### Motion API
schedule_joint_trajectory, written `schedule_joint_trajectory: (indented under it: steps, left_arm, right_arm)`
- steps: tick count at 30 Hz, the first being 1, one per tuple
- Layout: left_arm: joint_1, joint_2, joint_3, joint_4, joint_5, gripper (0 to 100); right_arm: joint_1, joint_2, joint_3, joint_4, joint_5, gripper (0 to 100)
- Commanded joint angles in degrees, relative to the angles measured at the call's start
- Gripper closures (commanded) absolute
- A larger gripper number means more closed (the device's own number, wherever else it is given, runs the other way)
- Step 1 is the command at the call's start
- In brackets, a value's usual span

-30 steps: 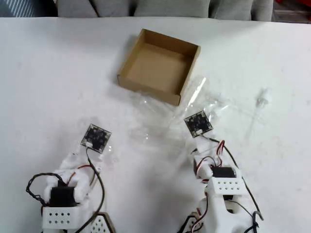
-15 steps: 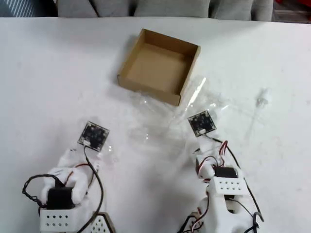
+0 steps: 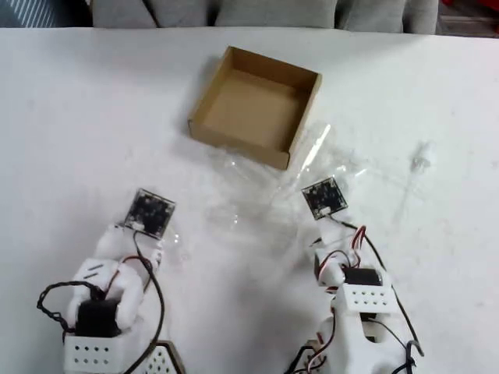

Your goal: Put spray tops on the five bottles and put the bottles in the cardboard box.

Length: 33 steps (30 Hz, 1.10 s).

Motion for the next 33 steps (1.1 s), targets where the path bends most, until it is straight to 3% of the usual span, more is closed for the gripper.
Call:
schedule_joint_trajectory:
  steps: [1, 5, 15, 23, 27, 33]
  left_arm:
    - [0.7, 0.8, -8.4, -2.3, 6.2, 98]
    - [0.8, 7.0, -13.5, -2.7, 8.9, 98]
    - [0.9, 40.9, -25.8, -11.2, 15.3, 97]
    - [0.7, 52.8, -25.8, -17.7, 27.8, 75]
    - [-1.1, 59.2, -26.9, -18.2, 32.4, 73]
    - [-5.8, 74.0, -33.9, -18.1, 32.5, 73]
  right_arm:
    - [0.7, -0.8, -0.4, 0.7, 0.4, 98.1]
    - [0.6, -0.8, -0.6, 1.1, 0.4, 98.1]
    - [0.6, -0.8, -0.6, 1.1, 0.4, 98.1]
    - [0.6, -0.8, -0.6, 1.1, 0.4, 98.1]
    - [0.6, -0.8, -0.6, 1.1, 0.4, 98.1]
    - [0.6, -0.8, -0.6, 1.1, 0.4, 98.1]
